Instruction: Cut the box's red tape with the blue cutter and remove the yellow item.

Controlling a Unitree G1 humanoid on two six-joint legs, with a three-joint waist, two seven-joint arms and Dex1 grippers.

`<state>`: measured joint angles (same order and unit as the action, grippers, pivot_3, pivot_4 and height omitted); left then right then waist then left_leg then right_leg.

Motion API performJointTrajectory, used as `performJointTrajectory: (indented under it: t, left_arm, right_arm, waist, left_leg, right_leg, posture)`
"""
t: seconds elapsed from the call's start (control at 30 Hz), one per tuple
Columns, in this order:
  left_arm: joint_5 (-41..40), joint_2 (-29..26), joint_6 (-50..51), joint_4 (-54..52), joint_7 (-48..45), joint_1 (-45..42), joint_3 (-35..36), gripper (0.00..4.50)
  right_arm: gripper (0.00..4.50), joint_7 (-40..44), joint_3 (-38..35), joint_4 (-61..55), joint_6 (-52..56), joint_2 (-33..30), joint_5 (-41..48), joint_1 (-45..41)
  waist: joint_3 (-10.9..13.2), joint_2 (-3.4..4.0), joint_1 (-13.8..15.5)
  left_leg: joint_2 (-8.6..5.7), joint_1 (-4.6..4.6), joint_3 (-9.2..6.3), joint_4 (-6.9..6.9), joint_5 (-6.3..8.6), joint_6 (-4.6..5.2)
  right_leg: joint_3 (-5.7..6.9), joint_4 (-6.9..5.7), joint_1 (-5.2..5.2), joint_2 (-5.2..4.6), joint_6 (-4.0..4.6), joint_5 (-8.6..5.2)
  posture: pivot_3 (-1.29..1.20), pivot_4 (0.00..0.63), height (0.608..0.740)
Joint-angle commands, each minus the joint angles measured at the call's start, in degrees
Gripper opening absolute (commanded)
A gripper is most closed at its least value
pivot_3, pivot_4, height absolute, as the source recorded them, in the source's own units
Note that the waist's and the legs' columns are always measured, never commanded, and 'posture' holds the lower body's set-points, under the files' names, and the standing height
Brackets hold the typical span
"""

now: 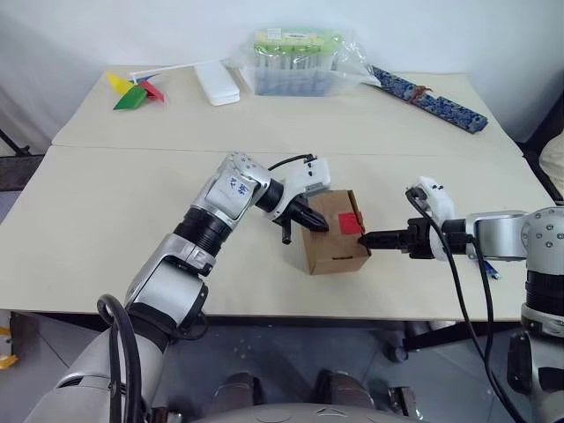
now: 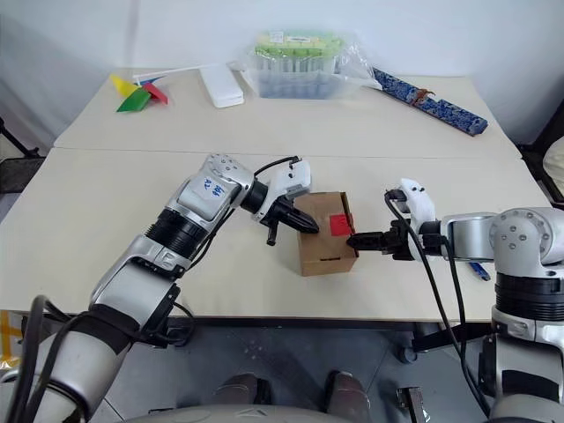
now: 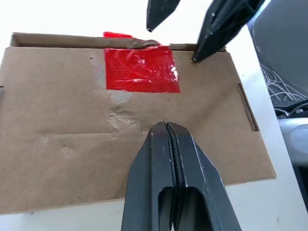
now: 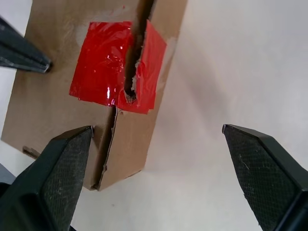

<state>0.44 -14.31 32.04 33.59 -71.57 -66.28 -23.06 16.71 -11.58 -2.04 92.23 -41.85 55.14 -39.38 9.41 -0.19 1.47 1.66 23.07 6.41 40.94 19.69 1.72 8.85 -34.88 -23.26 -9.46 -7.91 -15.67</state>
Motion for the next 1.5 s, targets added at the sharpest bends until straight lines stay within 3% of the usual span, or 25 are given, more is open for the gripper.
performJointTrajectory:
  t: [0.03, 0.37, 1.23, 1.5]
  left_arm:
    - [2.3, -0.6, 1.7, 0.5, -0.8, 3.1, -3.6, 0.00]
    - [2.7, -0.1, 0.4, 2.4, -0.5, 2.1, -3.6, 0.00]
    - [2.6, 0.8, -0.1, 4.5, -0.3, 0.9, -3.0, 0.00]
    - [2.7, 0.9, -0.4, 4.9, -0.4, 0.8, -3.1, 0.00]
  right_arm:
    - [4.47, -2.8, -1.7, 0.5, 0.3, -1.4, -3.8, 0.2]
    - [4.47, -0.3, -0.7, 1.4, 0.3, -1.3, -5.6, -5.3]
    - [4.47, 6.7, 3.2, 0.5, -0.1, -2.2, -10.8, -4.9]
    - [4.47, 8.1, 2.3, -0.5, 0.3, -2.5, -8.5, -6.9]
  waist:
    - [0.0, 0.00, 0.0]
    - [0.0, 0.01, -0.1]
    - [0.0, 0.01, -0.1]
    - [0.0, 0.02, -0.1]
  left_leg:
    - [0.00, 0.00, 0.00, 0.00, 0.00, 0.00]
    - [0.01, 0.02, 0.05, -0.01, 0.00, 0.01]
    - [0.01, 0.05, 0.09, 0.01, 0.01, 0.02]
    - [0.02, 0.05, 0.11, 0.01, 0.02, 0.03]
  right_leg:
    - [0.00, 0.00, 0.00, 0.00, 0.00, 0.00]
    - [-0.04, -0.02, -0.06, 0.00, 0.01, 0.00]
    - [-0.10, -0.02, -0.09, 0.00, 0.01, 0.00]
    - [-0.13, -0.01, -0.11, 0.00, 0.01, 0.00]
  posture:
    - [0.00, 0.150, 0.740]
    - [0.00, 0.150, 0.740]
    - [0.00, 0.150, 0.740]
    - [0.00, 0.150, 0.740]
